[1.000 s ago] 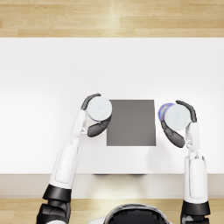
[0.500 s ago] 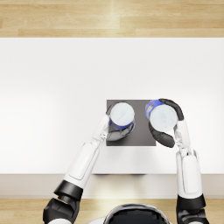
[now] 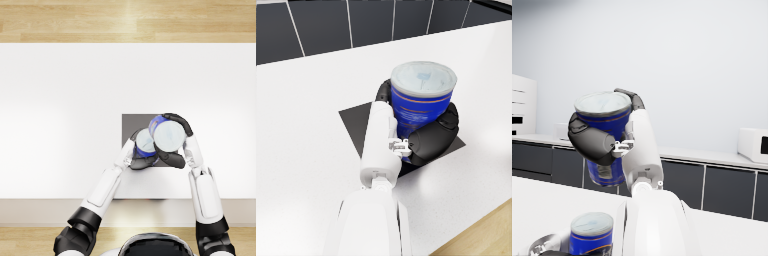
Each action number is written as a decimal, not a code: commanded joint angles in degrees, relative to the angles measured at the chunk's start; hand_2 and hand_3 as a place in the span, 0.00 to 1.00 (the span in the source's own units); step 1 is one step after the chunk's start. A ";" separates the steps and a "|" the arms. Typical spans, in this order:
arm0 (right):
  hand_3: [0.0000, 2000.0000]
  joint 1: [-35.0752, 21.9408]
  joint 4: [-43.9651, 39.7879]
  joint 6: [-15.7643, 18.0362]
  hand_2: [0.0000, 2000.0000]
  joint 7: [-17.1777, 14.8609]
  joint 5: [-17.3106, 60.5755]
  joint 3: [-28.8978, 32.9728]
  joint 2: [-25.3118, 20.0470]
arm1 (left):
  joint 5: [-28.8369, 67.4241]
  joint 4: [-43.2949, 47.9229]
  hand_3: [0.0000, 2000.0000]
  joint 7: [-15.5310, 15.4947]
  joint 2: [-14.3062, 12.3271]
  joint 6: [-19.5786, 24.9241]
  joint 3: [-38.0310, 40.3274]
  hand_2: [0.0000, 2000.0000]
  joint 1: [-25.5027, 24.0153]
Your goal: Pick up the blue can on the left and place it in the middle, then pick up the blue can on the right and place it on top of the can in the middle
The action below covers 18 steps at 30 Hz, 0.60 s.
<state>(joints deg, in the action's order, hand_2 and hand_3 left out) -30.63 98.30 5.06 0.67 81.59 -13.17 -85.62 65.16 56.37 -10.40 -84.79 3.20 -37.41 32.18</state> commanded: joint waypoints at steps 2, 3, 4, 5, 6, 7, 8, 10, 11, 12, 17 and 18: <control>0.76 -2.01 -1.12 -0.55 1.00 0.02 0.00 -0.42 -1.04 | 0.01 0.28 0.43 -1.49 -0.79 -0.16 1.82 0.00 0.40; 0.76 -2.28 -1.83 -0.76 1.00 0.03 0.00 -0.71 -1.25 | 0.00 1.47 0.27 -2.09 -0.48 -0.30 2.39 0.00 -0.30; 0.76 -2.84 -2.80 -0.90 1.00 0.03 0.00 -0.90 -1.59 | -0.01 2.54 0.11 -2.52 -0.25 -0.53 2.75 0.00 -0.89; 0.76 -3.50 -3.69 -0.73 1.00 0.02 0.00 -0.84 -1.94 | -0.02 3.92 0.00 -2.42 0.03 -0.93 3.45 0.00 -1.60; 0.76 -4.07 -4.68 0.00 1.00 -0.01 0.00 -1.03 -2.26 | -0.02 6.31 0.00 -2.11 0.52 -1.37 3.87 0.00 -2.59; 0.76 -4.63 -4.88 0.00 1.00 0.00 -0.01 -0.76 -2.56 | -0.03 10.12 0.00 -1.85 1.16 -1.83 5.39 0.00 -3.84; 0.76 -4.96 -5.19 -0.14 1.00 -0.03 0.00 -0.80 -2.78 | -0.02 15.87 0.00 -1.24 2.40 -2.07 6.45 0.00 -5.77; 0.76 -5.17 -5.27 -0.67 1.00 -0.04 0.00 -1.03 -3.03 | -0.03 25.11 0.00 1.59 4.36 -2.58 8.66 0.00 -8.92; 0.76 -5.13 -4.94 -0.74 1.00 -0.05 0.00 -0.97 -3.10 | -0.04 29.83 0.00 4.08 5.57 -2.75 9.56 0.00 -10.68; 0.76 -4.79 -4.34 -0.52 1.00 -0.06 0.00 -1.01 -3.06 | -0.04 34.70 0.00 5.87 6.90 -2.88 11.36 0.00 -12.64; 0.76 -3.49 -2.75 -13.08 1.00 -12.49 -0.02 -3.55 -3.04 | -0.04 46.60 0.00 9.54 9.96 -3.14 21.13 0.00 -18.31; 0.76 -3.02 -2.69 -14.01 1.00 -13.57 -0.02 -4.10 -2.93 | -0.05 47.58 0.00 9.78 10.13 -3.15 22.90 0.00 -18.96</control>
<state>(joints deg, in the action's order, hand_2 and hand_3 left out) -33.33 94.82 -9.76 -13.67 81.57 -16.03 -88.52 65.11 98.41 -0.44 -75.96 0.03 -19.33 15.00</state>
